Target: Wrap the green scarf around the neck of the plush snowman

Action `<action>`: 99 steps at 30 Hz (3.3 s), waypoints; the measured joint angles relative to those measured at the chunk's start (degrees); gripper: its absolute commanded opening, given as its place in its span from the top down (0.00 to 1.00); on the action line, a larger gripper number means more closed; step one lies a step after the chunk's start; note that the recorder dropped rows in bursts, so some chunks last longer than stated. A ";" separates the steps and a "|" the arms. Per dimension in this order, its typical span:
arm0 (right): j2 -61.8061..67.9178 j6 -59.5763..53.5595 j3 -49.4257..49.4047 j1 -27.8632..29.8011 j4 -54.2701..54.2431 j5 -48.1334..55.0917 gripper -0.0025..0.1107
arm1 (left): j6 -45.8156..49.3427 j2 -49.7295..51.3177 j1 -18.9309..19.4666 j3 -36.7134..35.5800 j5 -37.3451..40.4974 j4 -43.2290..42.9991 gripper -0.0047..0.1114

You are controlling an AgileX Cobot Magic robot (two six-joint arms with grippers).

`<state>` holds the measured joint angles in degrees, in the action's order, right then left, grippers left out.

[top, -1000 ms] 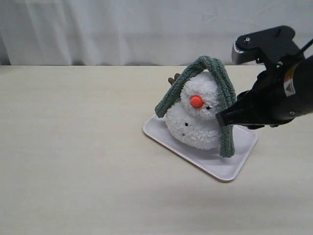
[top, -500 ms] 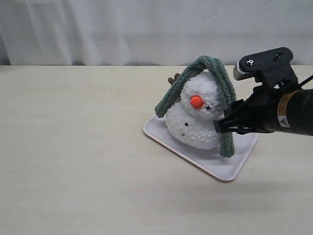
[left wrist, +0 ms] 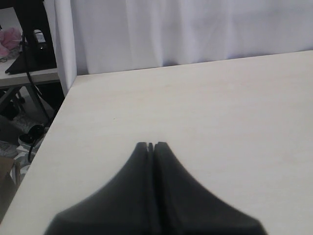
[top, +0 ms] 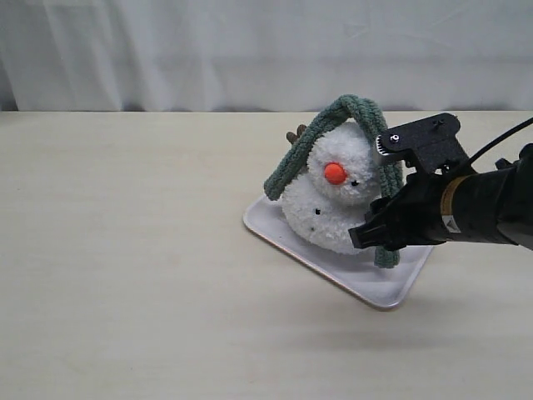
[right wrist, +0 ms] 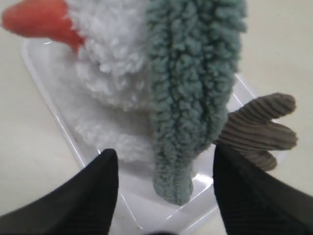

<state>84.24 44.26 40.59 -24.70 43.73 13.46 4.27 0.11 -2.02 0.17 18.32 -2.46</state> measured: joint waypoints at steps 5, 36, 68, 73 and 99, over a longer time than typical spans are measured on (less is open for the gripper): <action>0.00 0.00 0.00 0.00 0.00 -3.38 0.84 | 0.00 0.00 0.00 0.00 0.00 0.00 0.96; -7.98 -3.83 11.00 0.00 -13.27 9.63 0.82 | 0.00 0.00 0.00 0.00 0.00 0.00 0.96; 18.28 -27.33 39.16 1.13 -15.08 25.60 0.73 | 0.00 0.00 0.00 0.00 0.00 0.00 0.96; 19.49 -25.34 39.16 1.13 -13.69 25.69 0.58 | 0.00 0.00 0.00 0.00 0.00 0.00 0.96; 14.16 -25.93 39.16 1.13 -15.73 34.63 0.57 | 0.00 0.00 0.00 0.00 0.00 0.00 0.96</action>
<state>98.40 18.33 79.75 -23.57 28.00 48.09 4.27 0.11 -2.02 0.17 18.32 -2.46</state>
